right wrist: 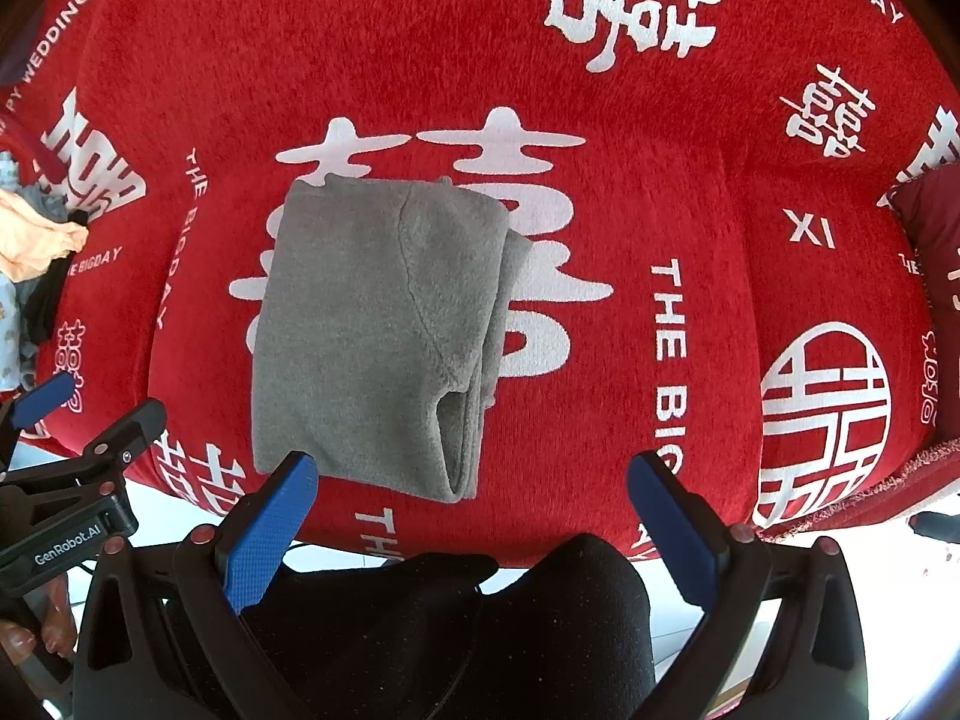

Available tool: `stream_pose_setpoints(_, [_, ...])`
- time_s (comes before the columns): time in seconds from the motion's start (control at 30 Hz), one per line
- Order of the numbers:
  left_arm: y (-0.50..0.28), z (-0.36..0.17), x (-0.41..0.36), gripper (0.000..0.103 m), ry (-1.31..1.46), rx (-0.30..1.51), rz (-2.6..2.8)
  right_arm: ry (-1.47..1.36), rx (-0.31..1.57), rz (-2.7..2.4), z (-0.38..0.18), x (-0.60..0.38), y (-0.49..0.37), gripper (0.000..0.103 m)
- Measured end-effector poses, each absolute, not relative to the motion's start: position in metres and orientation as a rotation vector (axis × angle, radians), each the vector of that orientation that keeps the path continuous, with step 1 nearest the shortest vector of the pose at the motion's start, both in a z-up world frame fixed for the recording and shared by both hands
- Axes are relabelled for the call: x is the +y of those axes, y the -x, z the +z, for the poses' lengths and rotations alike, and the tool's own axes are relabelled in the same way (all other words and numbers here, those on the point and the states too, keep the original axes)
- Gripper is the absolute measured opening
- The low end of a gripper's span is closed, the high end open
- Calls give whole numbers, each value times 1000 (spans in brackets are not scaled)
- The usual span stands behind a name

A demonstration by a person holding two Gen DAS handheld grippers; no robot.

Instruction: Fold small clothes

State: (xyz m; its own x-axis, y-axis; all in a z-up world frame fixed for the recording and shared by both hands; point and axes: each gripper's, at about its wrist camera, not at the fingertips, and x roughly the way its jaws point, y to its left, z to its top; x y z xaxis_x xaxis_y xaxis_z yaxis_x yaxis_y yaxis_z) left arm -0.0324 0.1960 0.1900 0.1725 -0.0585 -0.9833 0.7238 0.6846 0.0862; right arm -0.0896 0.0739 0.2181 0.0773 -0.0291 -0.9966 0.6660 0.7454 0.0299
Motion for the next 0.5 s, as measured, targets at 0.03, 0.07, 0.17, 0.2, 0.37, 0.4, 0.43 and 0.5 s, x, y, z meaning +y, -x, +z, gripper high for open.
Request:
stream_pose_setpoints(0.03, [33, 190, 196, 101, -633, 1291, -611, -564, 1410, -566, 218, 74, 90, 103])
stream_pose_setpoints(0.07, [33, 190, 197, 101, -633, 1293, -613, -564, 1410, -565, 218, 74, 90, 103])
stream_pose_setpoints(0.17, [33, 190, 197, 101, -636, 1291, -613, -561, 1410, -563, 217, 75, 92, 103])
stream_pose_setpoints(0.2, [33, 190, 197, 101, -637, 1292, -612, -560, 1410, -561, 216, 76, 92, 103])
stream_pose_setpoints(0.37, [33, 190, 197, 101, -635, 1292, -613, -560, 1410, -563, 216, 76, 91, 103])
stream_pose_setpoints(0.4, [33, 190, 197, 101, -636, 1292, -614, -560, 1410, -563, 216, 76, 91, 103])
stream_pose_setpoints(0.43, [33, 190, 198, 101, -636, 1292, -613, -561, 1410, -563, 217, 75, 91, 103])
stream_pose_setpoints(0.5, [32, 190, 198, 101, -637, 1293, -610, -560, 1411, -562, 217, 75, 91, 103])
